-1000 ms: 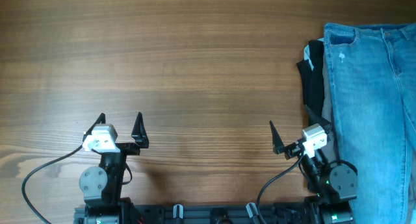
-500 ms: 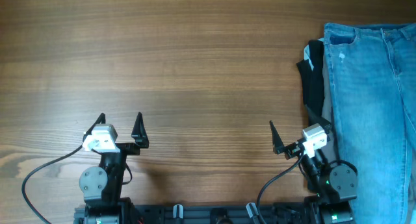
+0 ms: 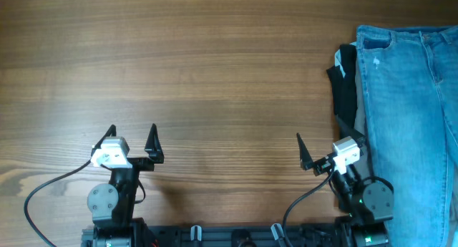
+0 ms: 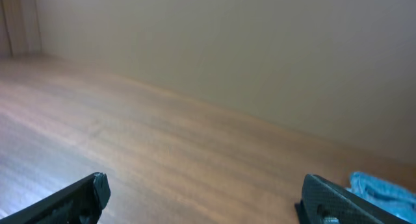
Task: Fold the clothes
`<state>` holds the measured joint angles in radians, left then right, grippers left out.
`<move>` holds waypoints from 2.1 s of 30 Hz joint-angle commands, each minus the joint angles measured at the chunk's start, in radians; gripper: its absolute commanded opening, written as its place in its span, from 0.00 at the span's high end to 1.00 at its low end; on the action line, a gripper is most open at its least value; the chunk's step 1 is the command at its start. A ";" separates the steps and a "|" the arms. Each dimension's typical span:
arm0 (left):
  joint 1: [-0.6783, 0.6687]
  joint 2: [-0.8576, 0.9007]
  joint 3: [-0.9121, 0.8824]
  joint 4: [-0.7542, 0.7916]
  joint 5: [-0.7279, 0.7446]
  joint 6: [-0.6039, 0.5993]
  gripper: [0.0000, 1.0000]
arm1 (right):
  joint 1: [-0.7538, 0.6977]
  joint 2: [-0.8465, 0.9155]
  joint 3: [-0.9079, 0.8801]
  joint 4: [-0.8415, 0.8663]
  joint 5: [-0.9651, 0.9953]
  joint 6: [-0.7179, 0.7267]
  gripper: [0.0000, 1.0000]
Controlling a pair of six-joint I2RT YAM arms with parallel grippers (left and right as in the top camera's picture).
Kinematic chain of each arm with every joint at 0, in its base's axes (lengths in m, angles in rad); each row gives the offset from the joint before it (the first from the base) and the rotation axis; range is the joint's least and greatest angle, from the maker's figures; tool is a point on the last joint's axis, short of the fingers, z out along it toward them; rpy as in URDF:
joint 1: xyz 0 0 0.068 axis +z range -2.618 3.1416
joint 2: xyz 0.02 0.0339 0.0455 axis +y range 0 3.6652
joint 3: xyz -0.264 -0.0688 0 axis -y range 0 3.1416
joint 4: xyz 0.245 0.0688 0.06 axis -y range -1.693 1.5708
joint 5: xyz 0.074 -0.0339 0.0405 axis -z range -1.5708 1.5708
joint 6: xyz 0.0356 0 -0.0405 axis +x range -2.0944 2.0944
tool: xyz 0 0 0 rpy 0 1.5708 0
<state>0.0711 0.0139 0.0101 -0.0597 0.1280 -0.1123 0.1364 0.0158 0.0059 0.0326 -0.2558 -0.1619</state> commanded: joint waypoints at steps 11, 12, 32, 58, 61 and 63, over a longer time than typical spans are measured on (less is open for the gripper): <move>0.004 0.361 0.643 -0.341 0.072 -0.005 0.00 | 0.001 0.521 0.658 -0.375 -0.074 0.119 0.00; 0.003 0.414 0.692 -0.392 0.072 -0.005 0.00 | 0.000 0.588 0.714 -0.428 -0.074 0.119 0.00; 0.004 1.052 1.175 -0.835 0.174 -0.008 0.01 | -0.426 1.979 1.544 -0.596 0.092 0.532 0.31; 0.003 1.203 1.175 -0.862 0.186 -0.008 0.02 | -0.470 2.020 1.544 -0.714 0.154 0.231 0.60; 0.003 1.204 1.175 -0.850 0.186 -0.008 0.00 | -0.469 2.022 1.544 -0.718 0.096 0.214 0.38; 0.003 1.204 1.175 -0.843 0.186 -0.008 0.00 | -0.460 2.023 1.531 -0.713 0.096 0.214 0.41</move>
<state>0.0731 1.2247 1.1637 -0.9123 0.2981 -0.1146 -0.3328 2.0632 1.5352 -0.6819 -0.1490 0.0479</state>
